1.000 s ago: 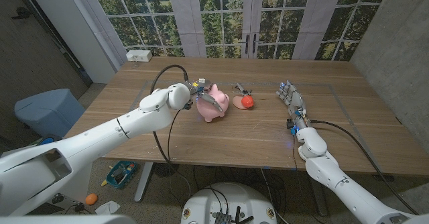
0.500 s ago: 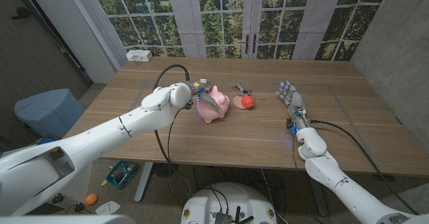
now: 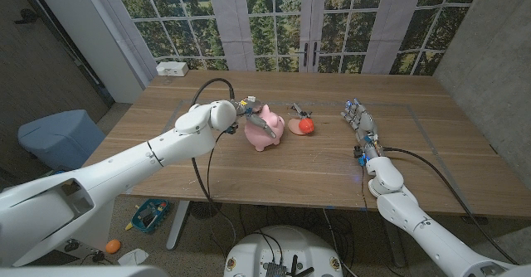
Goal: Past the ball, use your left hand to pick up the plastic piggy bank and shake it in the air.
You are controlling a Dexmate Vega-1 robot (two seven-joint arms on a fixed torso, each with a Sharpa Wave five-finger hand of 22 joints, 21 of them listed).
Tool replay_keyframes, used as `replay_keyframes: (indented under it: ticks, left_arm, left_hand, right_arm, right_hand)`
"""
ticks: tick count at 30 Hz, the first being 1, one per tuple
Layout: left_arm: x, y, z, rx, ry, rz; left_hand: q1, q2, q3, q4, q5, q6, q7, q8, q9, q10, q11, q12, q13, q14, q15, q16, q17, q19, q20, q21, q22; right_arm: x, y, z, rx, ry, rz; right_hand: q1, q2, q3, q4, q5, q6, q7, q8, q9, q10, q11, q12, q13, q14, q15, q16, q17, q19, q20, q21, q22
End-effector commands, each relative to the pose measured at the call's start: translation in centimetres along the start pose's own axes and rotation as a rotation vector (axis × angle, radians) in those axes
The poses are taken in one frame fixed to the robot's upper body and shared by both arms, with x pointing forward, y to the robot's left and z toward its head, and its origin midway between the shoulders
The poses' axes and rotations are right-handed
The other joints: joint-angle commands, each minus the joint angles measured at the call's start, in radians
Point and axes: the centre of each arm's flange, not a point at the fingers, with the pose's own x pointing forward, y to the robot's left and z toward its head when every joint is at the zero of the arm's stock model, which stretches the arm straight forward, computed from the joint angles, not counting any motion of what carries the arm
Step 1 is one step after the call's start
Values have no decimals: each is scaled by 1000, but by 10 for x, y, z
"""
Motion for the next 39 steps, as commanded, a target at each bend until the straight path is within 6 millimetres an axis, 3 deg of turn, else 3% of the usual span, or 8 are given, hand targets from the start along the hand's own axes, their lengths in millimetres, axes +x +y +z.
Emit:
replay_keyframes:
  ticks: [1, 8, 13, 16, 26, 29, 37, 39]
  left_arm:
    - [-3, 5, -4, -3, 6, 19]
    - [-7, 6, -5, -7, 9, 41]
    - [-11, 6, -6, -13, 5, 69]
    - [-13, 7, -7, -18, 3, 80]
    - [-16, 7, -8, -19, 14, 65]
    - [-16, 7, -8, -15, 20, 67]
    - [-19, 7, -8, -26, 15, 89]
    - [-22, 7, -9, -33, 2, 122]
  left_hand:
    - [41, 198, 1, 16, -9, 111, -169, -33, -2, -1, -100, -2, -18, -59, -106, -4, -17, -50, 23, -38, 2]
    - [-21, 198, -24, -8, -20, -114, -194, -168, -3, -272, -55, 1, -82, -326, -4, -1, -88, -181, 78, -159, 5]
    - [-66, 204, -37, -11, -21, -294, -217, -249, -5, -447, -38, 5, -132, -489, 53, -1, -116, -290, 120, -256, 6]
    - [-86, 209, -39, -12, -20, -362, -221, -254, -7, -536, -28, 4, -157, -577, 79, -6, -120, -341, 141, -303, 7]
    - [-124, 216, -42, -10, -19, -481, -232, -259, -10, -672, -4, 4, -192, -713, 124, -7, -122, -437, 172, -383, 7]
    - [-137, 218, -41, -13, -19, -543, -237, -261, -12, -736, 4, 4, -206, -791, 146, -9, -123, -495, 190, -427, 7]
    - [-180, 223, -41, -12, -19, -719, -219, -264, -11, -909, 38, 4, -221, -937, 168, -9, -123, -584, 198, -512, 10]
    - [-192, 231, -38, -11, -19, -778, -228, -263, -11, -974, 38, 2, -223, -1006, 170, -11, -123, -629, 198, -545, 11]
  right_arm:
    - [3, 2, 2, -6, -3, 5]
    - [3, 2, 2, -8, -3, 5]
    - [2, 2, 3, -7, -4, 7]
    - [2, 3, 2, -7, -3, 9]
    - [2, 3, 2, -6, -3, 12]
    - [2, 3, 3, -3, -3, 8]
    - [1, 2, 3, -3, -4, 7]
    - [0, 3, 3, -3, -4, 7]
  right_hand:
    - [2, 7, 2, -4, 0, 0, -5, 1, 2, 8, 1, 3, 2, -3, 3, 7, 0, 0, 6, -1, 4]
    - [2, 7, 2, -4, 0, 0, -5, 1, 2, 10, 4, 4, 2, -2, 4, 7, 0, -1, 8, -1, 4]
    - [2, 6, 2, -4, 0, 0, -6, 1, 2, 10, 3, 4, 2, -2, 5, 7, 0, 0, 8, -1, 4]
    - [1, 6, 2, -4, 0, 0, -6, 1, 2, 9, 1, 3, 2, -2, 4, 7, 0, -1, 8, -1, 4]
    - [0, 5, 1, -3, 0, 0, -6, 1, 2, 9, 1, 3, 2, -3, 3, 7, -1, -1, 10, -1, 4]
    - [-1, 5, 1, -3, 0, 0, -6, 1, 2, 8, 1, 3, 2, -3, 5, 7, -1, -1, 9, -1, 4]
    - [-2, 5, 1, -3, 0, 1, -6, 1, 2, 10, 3, 4, 2, -3, 5, 7, -1, -1, 10, -1, 4]
    - [-2, 5, 1, -3, 0, 0, -6, 1, 2, 9, 1, 3, 2, -2, 4, 7, -1, -2, 10, -1, 4]
